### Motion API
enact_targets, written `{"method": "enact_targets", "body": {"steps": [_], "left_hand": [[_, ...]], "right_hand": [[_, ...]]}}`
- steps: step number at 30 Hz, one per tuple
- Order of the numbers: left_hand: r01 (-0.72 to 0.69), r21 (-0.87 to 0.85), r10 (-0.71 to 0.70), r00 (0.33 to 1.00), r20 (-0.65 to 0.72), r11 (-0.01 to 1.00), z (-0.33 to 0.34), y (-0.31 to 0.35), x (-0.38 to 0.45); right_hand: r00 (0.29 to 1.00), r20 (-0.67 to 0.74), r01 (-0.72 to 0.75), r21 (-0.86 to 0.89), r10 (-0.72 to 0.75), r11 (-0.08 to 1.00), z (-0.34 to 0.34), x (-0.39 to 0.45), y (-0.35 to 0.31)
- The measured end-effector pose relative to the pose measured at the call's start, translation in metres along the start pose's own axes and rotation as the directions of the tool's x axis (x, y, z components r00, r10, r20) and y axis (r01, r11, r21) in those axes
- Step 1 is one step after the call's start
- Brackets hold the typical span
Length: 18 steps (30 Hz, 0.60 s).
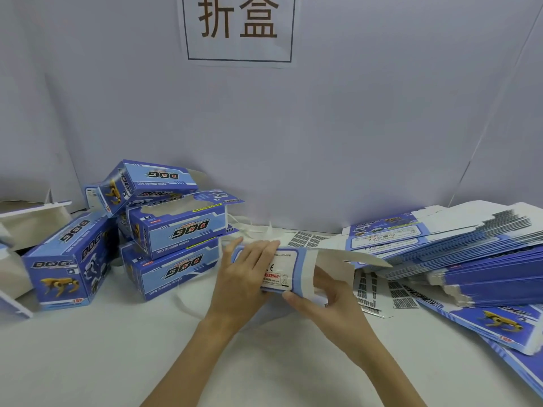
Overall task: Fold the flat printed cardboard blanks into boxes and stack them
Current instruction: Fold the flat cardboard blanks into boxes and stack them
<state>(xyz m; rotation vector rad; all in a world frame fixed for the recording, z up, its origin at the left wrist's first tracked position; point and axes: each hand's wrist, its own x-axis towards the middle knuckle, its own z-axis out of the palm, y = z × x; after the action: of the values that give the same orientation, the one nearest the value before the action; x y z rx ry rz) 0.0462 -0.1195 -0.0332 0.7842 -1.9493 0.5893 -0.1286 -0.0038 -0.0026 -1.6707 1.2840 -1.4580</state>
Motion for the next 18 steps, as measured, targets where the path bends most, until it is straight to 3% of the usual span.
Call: {"method": "enact_targets", "body": {"steps": [3, 5, 7, 12, 16, 18], "left_hand": [[0.059, -0.073, -0.059, 0.998, 0.01, 0.996, -0.003, 0.0, 0.0], [0.154, -0.135, -0.153, 0.988, 0.022, 0.979, -0.006, -0.001, 0.0], [0.232, -0.196, -0.237, 0.972, -0.003, 0.953, -0.009, -0.003, 0.003], [0.295, -0.306, -0.334, 0.939, -0.082, 0.905, -0.018, -0.003, 0.012], [0.287, -0.364, -0.344, 0.934, -0.101, 0.886, -0.021, 0.002, 0.014], [0.356, -0.448, -0.432, 0.899, -0.077, 0.82, -0.025, 0.005, 0.017]], "right_hand": [[0.968, 0.018, 0.243, -0.315, -0.251, 0.917, 0.002, 0.0, 0.0], [0.866, 0.036, 0.434, -0.547, -0.499, 0.715, 0.003, 0.003, 0.007], [0.789, -0.048, 0.471, -0.594, -0.613, 0.652, 0.0, 0.005, 0.009], [0.783, -0.409, 0.333, -0.358, -0.468, 0.872, -0.008, 0.001, 0.003], [0.773, -0.534, 0.318, -0.142, -0.343, 0.937, -0.003, 0.002, -0.005], [0.786, -0.542, 0.307, -0.075, -0.297, 0.949, -0.007, 0.005, -0.004]]}}
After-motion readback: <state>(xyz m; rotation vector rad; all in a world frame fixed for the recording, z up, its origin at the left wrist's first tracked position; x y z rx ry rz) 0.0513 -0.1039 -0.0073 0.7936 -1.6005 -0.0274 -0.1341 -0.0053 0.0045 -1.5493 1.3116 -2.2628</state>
